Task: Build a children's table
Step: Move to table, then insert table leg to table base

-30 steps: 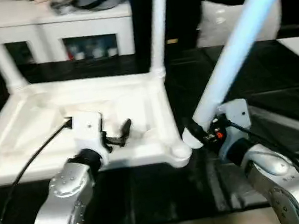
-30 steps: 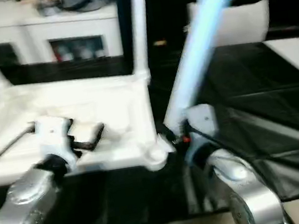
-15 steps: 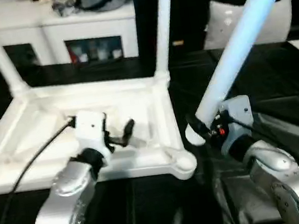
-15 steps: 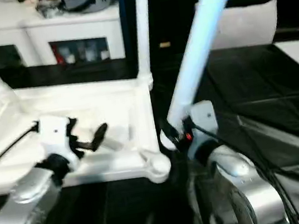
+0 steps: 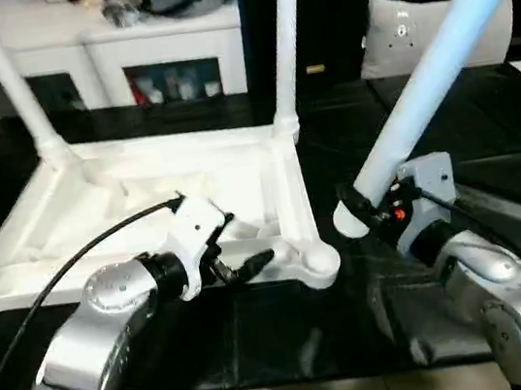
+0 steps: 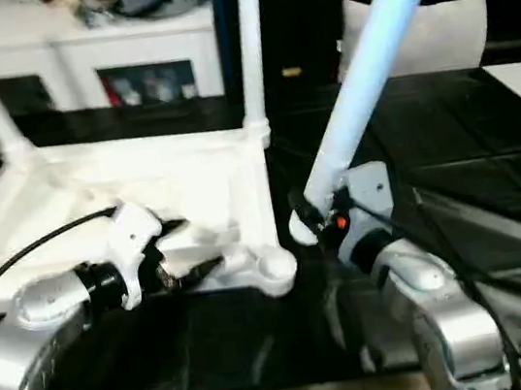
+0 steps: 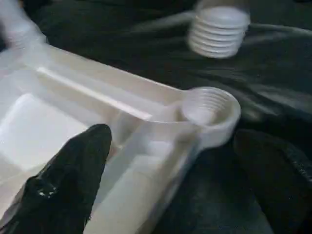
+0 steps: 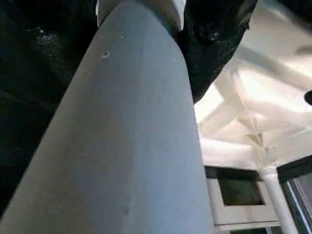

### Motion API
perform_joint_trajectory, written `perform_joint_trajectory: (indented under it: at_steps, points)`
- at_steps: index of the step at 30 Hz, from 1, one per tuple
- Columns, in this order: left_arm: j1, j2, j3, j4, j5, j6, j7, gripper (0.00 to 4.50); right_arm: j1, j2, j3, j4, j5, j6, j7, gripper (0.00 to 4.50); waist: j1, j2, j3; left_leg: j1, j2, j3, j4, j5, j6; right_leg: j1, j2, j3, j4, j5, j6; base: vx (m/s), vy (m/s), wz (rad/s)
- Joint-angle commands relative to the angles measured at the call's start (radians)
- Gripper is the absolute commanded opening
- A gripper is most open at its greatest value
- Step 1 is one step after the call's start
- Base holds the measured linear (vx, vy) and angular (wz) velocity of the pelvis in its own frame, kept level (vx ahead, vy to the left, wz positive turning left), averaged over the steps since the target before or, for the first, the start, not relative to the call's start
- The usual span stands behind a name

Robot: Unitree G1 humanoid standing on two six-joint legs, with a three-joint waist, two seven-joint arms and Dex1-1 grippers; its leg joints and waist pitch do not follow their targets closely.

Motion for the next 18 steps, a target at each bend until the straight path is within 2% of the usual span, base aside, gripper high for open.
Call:
perform_joint_trajectory:
  at_steps: [1,2,3,4,5,6,7,8,9,10,11,12,14,16,18]
  points:
    - [-0.049,0.022,-0.035,0.06,0.01,-0.045,-0.095,4.14,-0.018,-0.016,-0.011,0.015,0.021,-0.016,0.048,1.88,-0.002,0.005,-0.037,0.021,0.066,-0.032,-0.103,-0.411,-0.089,-0.009,-0.082,0.046,-0.123,-0.419,-0.127,0.0,0.0,0.0]
    - [-0.062,0.027,-0.043,0.077,0.012,-0.053,-0.117,4.03,-0.019,-0.022,-0.009,0.019,0.021,-0.023,0.06,1.88,-0.003,0.003,-0.043,0.017,0.067,-0.029,-0.108,-0.364,-0.08,-0.004,-0.076,0.044,-0.113,-0.311,-0.142,0.0,0.0,0.0]
    - [-0.08,0.033,-0.054,0.101,0.014,-0.065,-0.149,3.76,-0.021,-0.03,-0.005,0.026,0.02,-0.034,0.076,1.88,-0.002,0.001,-0.045,0.012,0.068,-0.028,-0.109,-0.328,-0.068,-0.001,-0.075,0.043,-0.109,-0.256,-0.151,0.0,0.0,0.0]
    - [-0.109,0.03,-0.066,0.143,0.023,-0.1,-0.185,3.76,-0.021,-0.04,0.003,0.032,0.017,-0.043,0.094,1.88,-0.002,0.003,-0.045,0.011,0.068,-0.022,-0.109,-0.305,-0.052,-0.004,-0.074,0.04,-0.105,-0.225,-0.164,0.0,0.0,0.0]
    - [-0.129,0.027,-0.075,0.172,0.03,-0.125,-0.208,3.71,-0.02,-0.047,0.009,0.035,0.015,-0.049,0.106,1.88,-0.002,0.0,-0.044,0.013,0.066,-0.016,-0.107,-0.344,-0.052,-0.011,-0.078,0.041,-0.112,-0.272,-0.167,0.0,0.0,0.0]
    - [-0.179,0.015,-0.103,0.249,0.055,-0.179,-0.251,3.57,-0.019,-0.066,0.025,0.046,-0.007,-0.075,0.119,1.88,0.0,0.002,-0.048,0.018,0.066,-0.012,-0.102,-0.345,-0.055,-0.015,-0.081,0.045,-0.113,-0.278,-0.173,0.0,0.0,0.0]
    - [-0.181,0.014,-0.104,0.253,0.057,-0.181,-0.253,3.57,-0.019,-0.066,0.026,0.047,-0.009,-0.076,0.12,1.88,0.002,0.001,-0.048,0.016,0.067,-0.012,-0.102,-0.335,-0.053,-0.016,-0.082,0.047,-0.114,-0.266,-0.176,0.0,0.0,0.0]
    - [-0.209,0.004,-0.123,0.297,0.07,-0.206,-0.277,3.43,-0.016,-0.078,0.036,0.053,-0.029,-0.101,0.124,1.88,0.002,0.0,-0.053,0.007,0.069,-0.01,-0.101,-0.288,-0.045,-0.01,-0.082,0.047,-0.106,-0.201,-0.185,0.0,0.0,0.0]
    - [-0.234,-0.004,-0.142,0.34,0.077,-0.225,-0.312,3.31,-0.014,-0.089,0.043,0.06,-0.039,-0.118,0.136,1.88,0.004,-0.003,-0.055,0.004,0.069,-0.008,-0.101,-0.254,-0.036,-0.008,-0.08,0.045,-0.102,-0.164,-0.185,0.0,0.0,0.0]
    - [-0.234,-0.004,-0.142,0.34,0.077,-0.225,-0.312,3.25,-0.014,-0.089,0.043,0.06,-0.039,-0.118,0.136,1.88,0.008,-0.001,-0.059,0.005,0.069,-0.005,-0.097,-0.224,-0.026,-0.009,-0.079,0.045,-0.099,-0.119,-0.189,0.0,0.0,0.0]
    - [-0.26,-0.013,-0.159,0.388,0.084,-0.24,-0.343,3.2,-0.011,-0.091,0.037,0.061,-0.027,-0.114,0.152,1.88,0.01,0.002,-0.065,-0.001,0.069,0.0,-0.091,-0.144,0.006,-0.007,-0.076,0.041,-0.085,0.045,-0.22,0.0,0.0,0.0]
    - [-0.275,-0.017,-0.17,0.415,0.093,-0.248,-0.354,2.97,-0.009,-0.088,0.028,0.061,-0.014,-0.103,0.156,1.88,0.012,0.001,-0.068,0.0,0.067,0.004,-0.086,-0.122,0.026,-0.009,-0.073,0.04,-0.081,0.106,-0.232,0.0,0.0,0.0]
    - [-0.311,-0.036,-0.18,0.492,0.109,-0.271,-0.368,2.9,-0.001,-0.089,0.014,0.058,0.012,-0.085,0.178,1.88,0.013,0.001,-0.073,-0.003,0.066,0.005,-0.08,-0.086,0.05,-0.003,-0.076,0.039,-0.076,0.166,-0.243,0.0,0.0,0.0]
    - [-0.332,-0.052,-0.179,0.553,0.112,-0.292,-0.381,2.67,0.006,-0.086,0.007,0.054,0.027,-0.082,0.18,1.88,0.02,0.002,-0.078,-0.007,0.067,0.008,-0.07,-0.018,0.095,-0.005,-0.078,0.036,-0.066,0.271,-0.266,0.0,0.0,0.0]
    - [-0.342,-0.061,-0.177,0.588,0.115,-0.309,-0.394,2.56,0.009,-0.085,0.007,0.053,0.033,-0.085,0.181,1.88,0.019,0.0,-0.073,-0.008,0.07,0.009,-0.073,-0.04,0.104,-0.006,-0.078,0.034,-0.069,0.244,-0.278,0.0,0.0,0.0]
